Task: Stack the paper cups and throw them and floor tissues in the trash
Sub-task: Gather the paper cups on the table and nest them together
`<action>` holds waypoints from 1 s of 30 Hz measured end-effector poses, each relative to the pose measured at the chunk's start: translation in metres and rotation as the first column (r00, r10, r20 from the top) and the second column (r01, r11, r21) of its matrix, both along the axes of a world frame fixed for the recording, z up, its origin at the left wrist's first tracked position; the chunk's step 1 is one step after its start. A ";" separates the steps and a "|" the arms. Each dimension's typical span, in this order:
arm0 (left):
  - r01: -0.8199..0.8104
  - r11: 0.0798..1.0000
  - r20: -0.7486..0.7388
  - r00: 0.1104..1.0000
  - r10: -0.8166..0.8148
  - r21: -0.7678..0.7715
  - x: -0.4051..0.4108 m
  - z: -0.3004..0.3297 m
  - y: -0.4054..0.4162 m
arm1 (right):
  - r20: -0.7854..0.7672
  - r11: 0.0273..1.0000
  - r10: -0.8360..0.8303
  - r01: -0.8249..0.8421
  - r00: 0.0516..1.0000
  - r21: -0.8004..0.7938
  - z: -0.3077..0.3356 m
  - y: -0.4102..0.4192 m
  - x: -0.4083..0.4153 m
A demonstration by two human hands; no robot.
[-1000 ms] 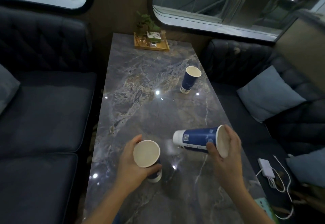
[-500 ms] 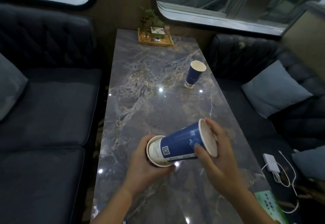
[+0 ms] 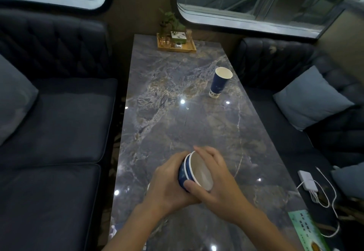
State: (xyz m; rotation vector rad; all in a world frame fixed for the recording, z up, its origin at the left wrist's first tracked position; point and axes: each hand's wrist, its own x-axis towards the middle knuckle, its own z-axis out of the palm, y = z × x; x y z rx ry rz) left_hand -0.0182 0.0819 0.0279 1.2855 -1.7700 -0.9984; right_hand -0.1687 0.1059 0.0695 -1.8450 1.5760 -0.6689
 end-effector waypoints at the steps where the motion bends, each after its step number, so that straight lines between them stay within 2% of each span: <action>1: -0.004 1.000 0.007 1.000 0.004 0.001 0.000 0.000 0.001 | -0.004 1.000 0.002 -0.002 1.000 0.011 0.000 0.000 0.002; 7: 0.007 0.999 0.031 0.999 -0.006 -0.054 -0.005 0.006 0.002 | -0.120 0.999 0.002 0.004 0.993 0.050 -0.006 0.000 0.009; 12: 0.002 0.998 0.073 0.997 0.002 -0.061 -0.007 0.004 -0.003 | -0.106 0.997 -0.043 0.049 0.993 0.056 -0.013 -0.004 0.010; 18: 0.048 0.999 0.066 0.997 -0.047 -0.003 -0.013 0.000 -0.016 | 0.022 0.992 -0.116 0.114 0.993 0.047 -0.010 -0.015 0.002; 25: 0.127 0.984 0.084 0.987 -0.137 0.122 0.006 -0.028 -0.043 | 0.204 0.972 -0.220 0.197 0.954 0.127 -0.010 -0.042 -0.027; 30: 0.111 0.979 0.011 0.993 -0.115 0.171 0.004 -0.037 -0.062 | 0.231 0.970 -0.223 0.193 0.947 0.145 -0.015 -0.077 -0.034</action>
